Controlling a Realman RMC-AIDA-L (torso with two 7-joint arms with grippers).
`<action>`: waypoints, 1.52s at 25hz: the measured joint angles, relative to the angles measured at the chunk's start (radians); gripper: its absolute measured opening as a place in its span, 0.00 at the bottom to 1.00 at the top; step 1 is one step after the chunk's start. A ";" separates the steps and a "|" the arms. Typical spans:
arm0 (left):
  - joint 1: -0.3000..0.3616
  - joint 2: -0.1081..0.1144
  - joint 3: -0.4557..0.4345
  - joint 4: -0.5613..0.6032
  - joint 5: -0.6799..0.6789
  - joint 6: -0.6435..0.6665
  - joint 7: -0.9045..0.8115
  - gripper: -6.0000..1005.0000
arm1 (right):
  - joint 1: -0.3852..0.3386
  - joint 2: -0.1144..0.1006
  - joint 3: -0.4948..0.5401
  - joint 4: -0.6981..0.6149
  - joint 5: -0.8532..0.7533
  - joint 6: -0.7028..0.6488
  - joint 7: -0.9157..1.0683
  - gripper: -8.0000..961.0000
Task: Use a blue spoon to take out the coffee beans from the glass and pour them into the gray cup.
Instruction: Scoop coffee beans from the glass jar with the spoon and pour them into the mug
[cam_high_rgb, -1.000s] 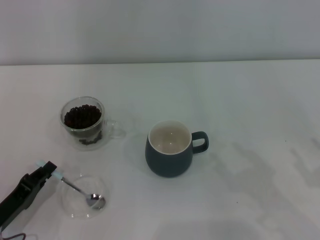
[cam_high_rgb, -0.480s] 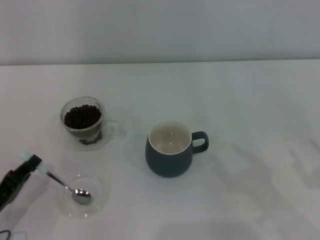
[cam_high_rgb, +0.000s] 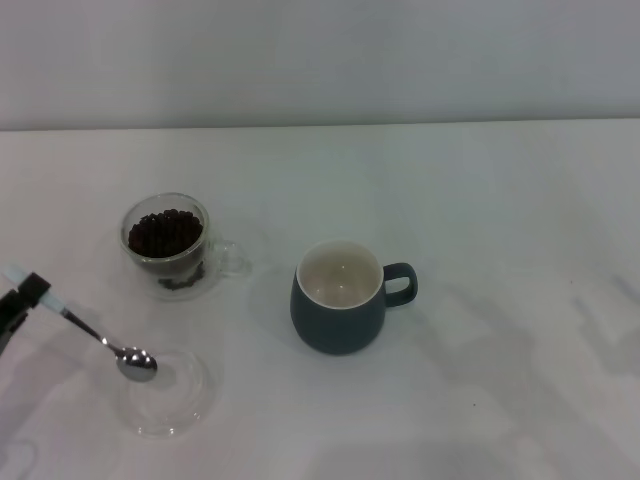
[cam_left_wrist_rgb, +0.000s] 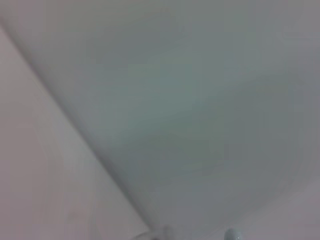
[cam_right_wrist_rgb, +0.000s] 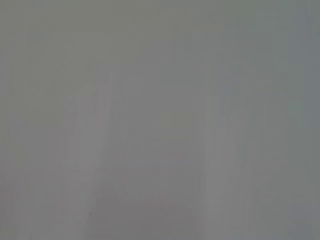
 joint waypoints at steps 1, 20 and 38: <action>-0.003 0.006 0.000 0.001 0.000 0.015 -0.001 0.13 | 0.000 0.000 0.000 0.000 0.000 -0.002 0.000 0.68; -0.020 0.073 -0.029 0.108 -0.024 0.089 -0.030 0.13 | 0.009 0.001 0.000 -0.020 -0.001 0.056 -0.003 0.68; -0.284 0.145 -0.085 0.132 0.097 -0.216 -0.056 0.13 | 0.017 0.001 -0.023 -0.050 -0.003 0.057 -0.020 0.68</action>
